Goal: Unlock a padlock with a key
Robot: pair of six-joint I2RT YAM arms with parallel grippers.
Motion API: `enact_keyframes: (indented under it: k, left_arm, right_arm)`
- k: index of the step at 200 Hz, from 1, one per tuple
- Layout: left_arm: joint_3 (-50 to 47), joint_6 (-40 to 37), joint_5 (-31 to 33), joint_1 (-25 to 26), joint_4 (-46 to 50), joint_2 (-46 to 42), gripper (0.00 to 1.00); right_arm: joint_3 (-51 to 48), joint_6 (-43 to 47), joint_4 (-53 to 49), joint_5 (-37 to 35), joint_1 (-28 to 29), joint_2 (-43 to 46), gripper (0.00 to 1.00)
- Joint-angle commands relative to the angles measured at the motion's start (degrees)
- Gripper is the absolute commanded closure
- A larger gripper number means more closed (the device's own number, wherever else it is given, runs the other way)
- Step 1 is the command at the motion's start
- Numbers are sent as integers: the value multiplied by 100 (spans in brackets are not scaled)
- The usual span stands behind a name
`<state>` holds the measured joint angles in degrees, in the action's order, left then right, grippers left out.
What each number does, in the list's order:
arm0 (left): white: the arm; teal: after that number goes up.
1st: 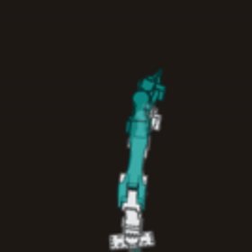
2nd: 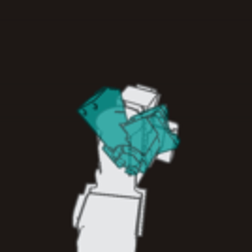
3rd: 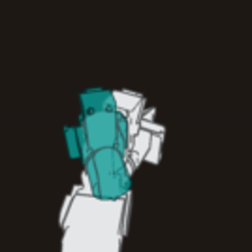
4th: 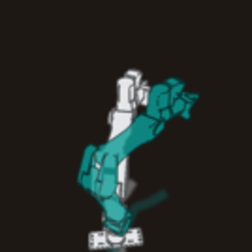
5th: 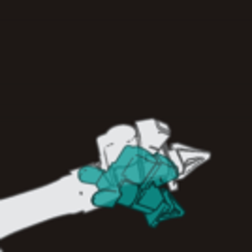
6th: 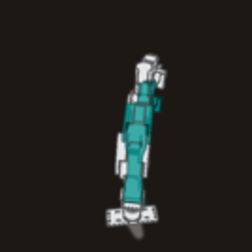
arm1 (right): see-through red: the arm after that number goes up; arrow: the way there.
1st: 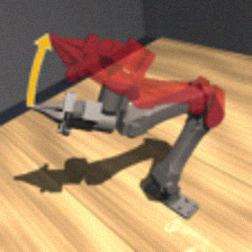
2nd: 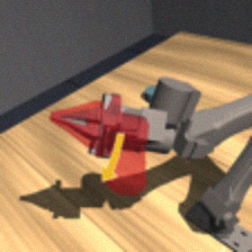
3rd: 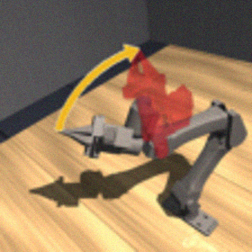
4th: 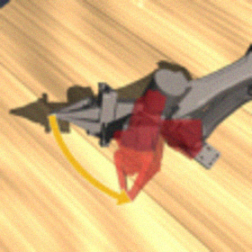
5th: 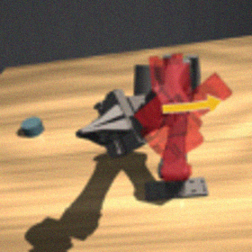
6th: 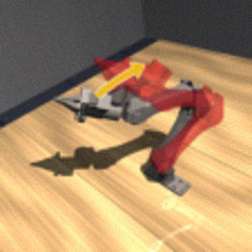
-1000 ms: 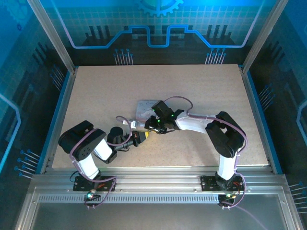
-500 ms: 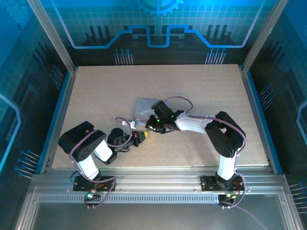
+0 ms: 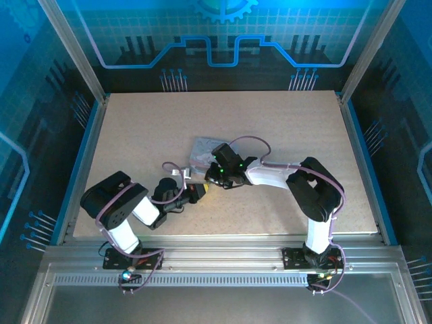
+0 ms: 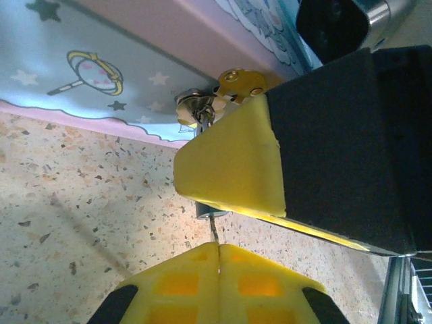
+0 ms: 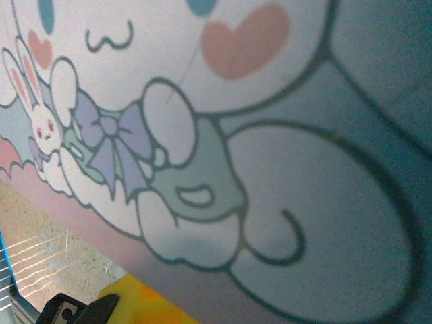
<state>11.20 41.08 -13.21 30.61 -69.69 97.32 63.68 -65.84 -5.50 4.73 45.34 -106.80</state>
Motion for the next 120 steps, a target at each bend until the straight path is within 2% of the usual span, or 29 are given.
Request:
enact_keyframes:
  k: [1,34,79,103,120]
  left_arm:
    - [251,-33,13,68,50,-313,96]
    - [238,-180,22,63,495,-588,73]
    - [4,-366,273,-8,1169,-1232,53]
    - [-16,-461,176,-127,1724,-1600,50]
    - [50,-547,-179,-206,1947,-1699,54]
  right_arm:
    - [-180,-148,-276,349,257,-156,100]
    - [-223,-204,-286,253,212,-60,100]
    - [-414,-375,-103,168,124,118,100]
    - [-470,-429,-35,159,103,185,100]
    - [-499,-468,27,184,98,180,100]
